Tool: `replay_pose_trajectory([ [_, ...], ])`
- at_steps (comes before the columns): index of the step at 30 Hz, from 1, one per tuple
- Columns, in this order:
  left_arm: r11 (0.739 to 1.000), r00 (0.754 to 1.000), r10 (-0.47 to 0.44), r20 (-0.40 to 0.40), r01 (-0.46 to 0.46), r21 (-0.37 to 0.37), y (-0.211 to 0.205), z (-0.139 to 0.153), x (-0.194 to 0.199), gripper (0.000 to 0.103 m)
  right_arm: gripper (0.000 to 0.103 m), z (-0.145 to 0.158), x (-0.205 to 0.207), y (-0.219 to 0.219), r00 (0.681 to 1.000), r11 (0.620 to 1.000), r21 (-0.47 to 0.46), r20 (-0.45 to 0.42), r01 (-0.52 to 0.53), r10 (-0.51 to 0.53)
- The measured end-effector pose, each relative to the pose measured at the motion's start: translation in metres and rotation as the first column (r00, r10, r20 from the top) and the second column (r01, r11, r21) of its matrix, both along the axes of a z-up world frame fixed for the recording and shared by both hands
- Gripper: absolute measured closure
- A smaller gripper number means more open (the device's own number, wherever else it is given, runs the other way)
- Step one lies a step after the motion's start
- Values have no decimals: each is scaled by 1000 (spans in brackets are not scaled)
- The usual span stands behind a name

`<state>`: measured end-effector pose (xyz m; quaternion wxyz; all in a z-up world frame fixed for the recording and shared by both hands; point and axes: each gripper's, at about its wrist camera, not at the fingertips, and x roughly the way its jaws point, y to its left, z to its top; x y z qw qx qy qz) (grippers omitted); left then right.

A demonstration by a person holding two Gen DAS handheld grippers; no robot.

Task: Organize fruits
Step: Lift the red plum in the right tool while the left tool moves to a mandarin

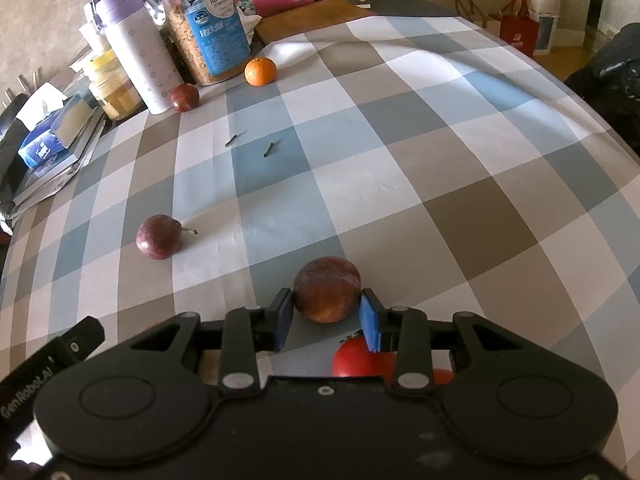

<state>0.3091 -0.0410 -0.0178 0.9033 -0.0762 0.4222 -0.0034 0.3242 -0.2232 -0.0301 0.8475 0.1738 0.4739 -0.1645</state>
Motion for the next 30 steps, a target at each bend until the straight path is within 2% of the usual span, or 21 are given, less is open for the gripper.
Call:
replay_pose_trajectory([
  [5, 1000, 1000, -4, -24, 4, 17, -2, 3, -4, 31, 65, 2, -1, 1, 1000, 1000, -2, 7, -2, 2],
  [8, 1000, 1000, -26, -17, 27, 17, 0, 13, -14, 30, 65, 3, -3, -1, 1000, 1000, -1, 17, 2, -2],
  [13, 995, 996, -80, -27, 81, 60, 1, 21, -32, 30, 66, 5, -4, -3, 1000, 1000, 15, 19, 10, -10],
  [17, 990, 991, -124, -52, 127, 62, 3, 18, -46, 30, 66, 6, -5, -4, 1000, 1000, 17, 27, 14, -14],
  [23, 987, 983, -157, -92, 159, 24, 4, 9, -56, 30, 66, 7, -6, -2, 999, 1000, 10, 30, 16, -16],
  [30, 984, 978, -163, -132, 171, 47, -4, -6, -57, 30, 66, 6, -7, -3, 999, 1000, 13, 33, 17, -17],
])
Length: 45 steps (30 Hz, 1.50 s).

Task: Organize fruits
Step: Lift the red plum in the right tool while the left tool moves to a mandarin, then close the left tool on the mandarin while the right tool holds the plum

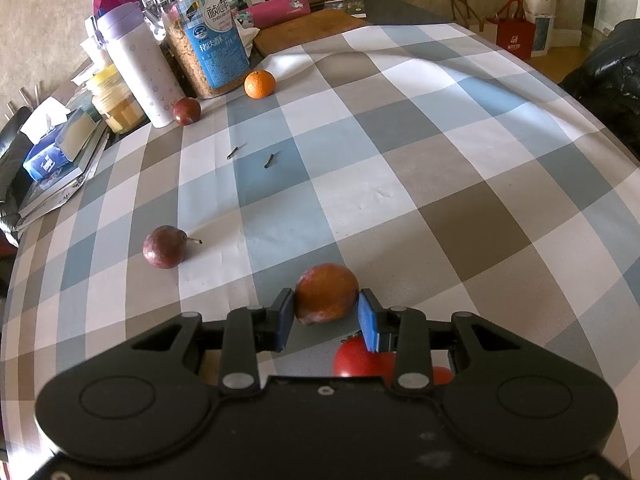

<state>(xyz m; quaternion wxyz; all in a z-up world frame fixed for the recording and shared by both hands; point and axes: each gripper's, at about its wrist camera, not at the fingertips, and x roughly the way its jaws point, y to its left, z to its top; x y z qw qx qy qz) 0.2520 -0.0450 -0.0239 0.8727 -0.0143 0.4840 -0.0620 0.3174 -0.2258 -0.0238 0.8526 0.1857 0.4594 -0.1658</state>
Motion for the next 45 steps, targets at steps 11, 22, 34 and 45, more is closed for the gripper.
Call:
replay_pose_trajectory([
  [11, 1000, 999, 18, -30, -17, 7, -6, -9, 12, 52, 66, 0, 0, 0, 1000, 1000, 1, 0, 1, -1],
  [22, 994, 995, 97, -25, -98, -48, -3, -10, 46, 52, 66, 0, 0, -1, 1000, 1000, 7, 1, 4, -4],
  [34, 999, 998, 37, 47, -39, 28, -14, -15, 47, 40, 66, 0, -1, -1, 1000, 1000, 14, -3, 7, -7],
  [45, 998, 998, 14, 61, -18, 63, -17, -19, 43, 34, 66, 0, 0, -2, 1000, 1000, 23, -6, 11, -11],
])
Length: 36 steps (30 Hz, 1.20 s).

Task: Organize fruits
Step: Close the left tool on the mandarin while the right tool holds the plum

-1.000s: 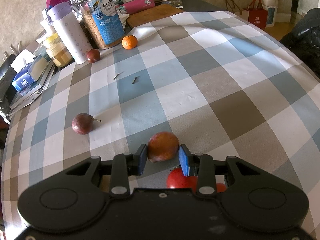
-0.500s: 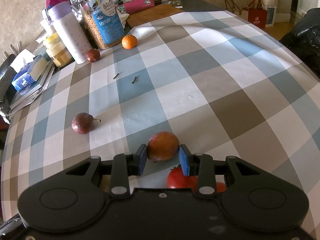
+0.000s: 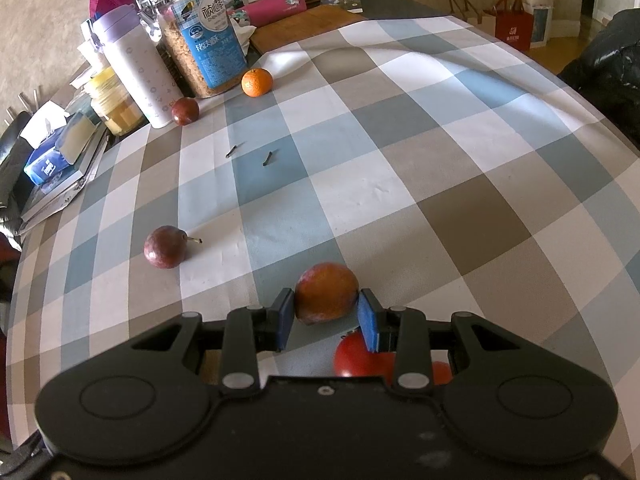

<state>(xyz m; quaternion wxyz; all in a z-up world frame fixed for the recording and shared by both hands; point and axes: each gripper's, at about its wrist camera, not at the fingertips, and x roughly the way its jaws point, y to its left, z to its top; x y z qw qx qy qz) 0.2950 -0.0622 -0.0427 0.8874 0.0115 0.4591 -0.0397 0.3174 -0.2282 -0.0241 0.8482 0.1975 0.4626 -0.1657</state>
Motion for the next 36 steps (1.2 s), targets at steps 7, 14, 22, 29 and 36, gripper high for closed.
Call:
replay_pose_trajectory([
  [7, 1000, 1000, -4, 9, 4, -6, 1, -1, -1, 34, 66, 0, 0, 0, 1000, 1000, -1, 0, 0, 0],
  [14, 1000, 1000, 9, 28, -8, -28, 4, 2, -4, 52, 66, 0, 0, 0, 1000, 1000, 1, -1, 1, -1],
  [22, 993, 1000, 13, 10, -12, -118, 12, 4, -4, 52, 66, 0, -1, 0, 1000, 1000, -3, 0, 0, 0],
  [29, 989, 998, 50, 37, -44, -144, 19, 7, -10, 52, 68, 3, -3, -2, 1000, 1000, 1, 16, 12, -12],
  [36, 989, 995, 54, 80, -42, -139, 18, 13, -16, 52, 73, 8, -8, -3, 999, 1000, -10, 49, 25, -25],
])
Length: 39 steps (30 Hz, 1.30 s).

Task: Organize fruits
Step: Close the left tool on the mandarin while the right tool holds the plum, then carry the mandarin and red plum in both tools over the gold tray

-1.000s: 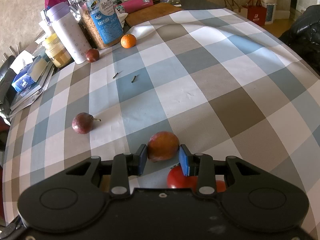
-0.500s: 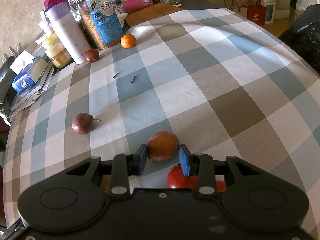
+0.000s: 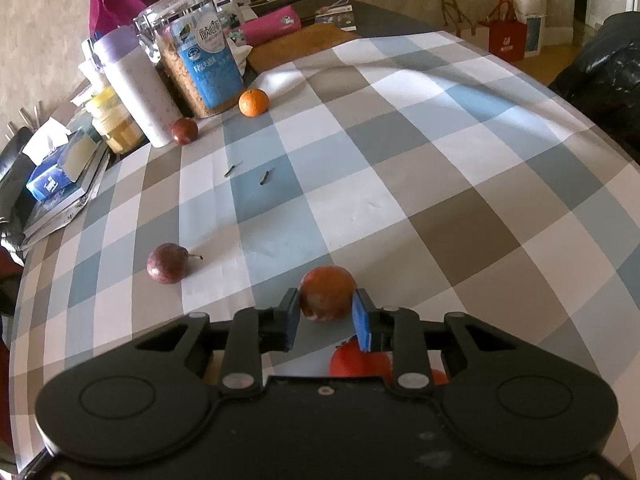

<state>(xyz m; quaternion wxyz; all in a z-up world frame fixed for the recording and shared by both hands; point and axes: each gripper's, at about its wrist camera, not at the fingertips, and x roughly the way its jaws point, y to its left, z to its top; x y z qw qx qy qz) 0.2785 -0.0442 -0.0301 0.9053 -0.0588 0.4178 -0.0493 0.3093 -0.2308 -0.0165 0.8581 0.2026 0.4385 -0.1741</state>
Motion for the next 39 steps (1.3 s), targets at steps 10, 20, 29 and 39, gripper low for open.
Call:
replay_pose_trajectory([
  [10, 1000, 1000, -25, 18, 25, 6, -4, 2, -4, 52, 87, 5, -5, -4, 999, 999, 36, 42, -11, 9],
  [20, 1000, 1000, -5, 0, 5, 0, 0, 1, -2, 52, 84, 2, -4, -21, 998, 991, 130, 47, 37, -43],
  [29, 999, 999, 49, -10, -49, 12, 6, -1, 1, 52, 82, -2, -1, -16, 997, 991, 131, 55, 38, -45],
  [39, 996, 994, 78, -73, -80, -26, 17, -9, 9, 52, 75, 0, 1, -2, 995, 996, 90, 98, 15, -24],
])
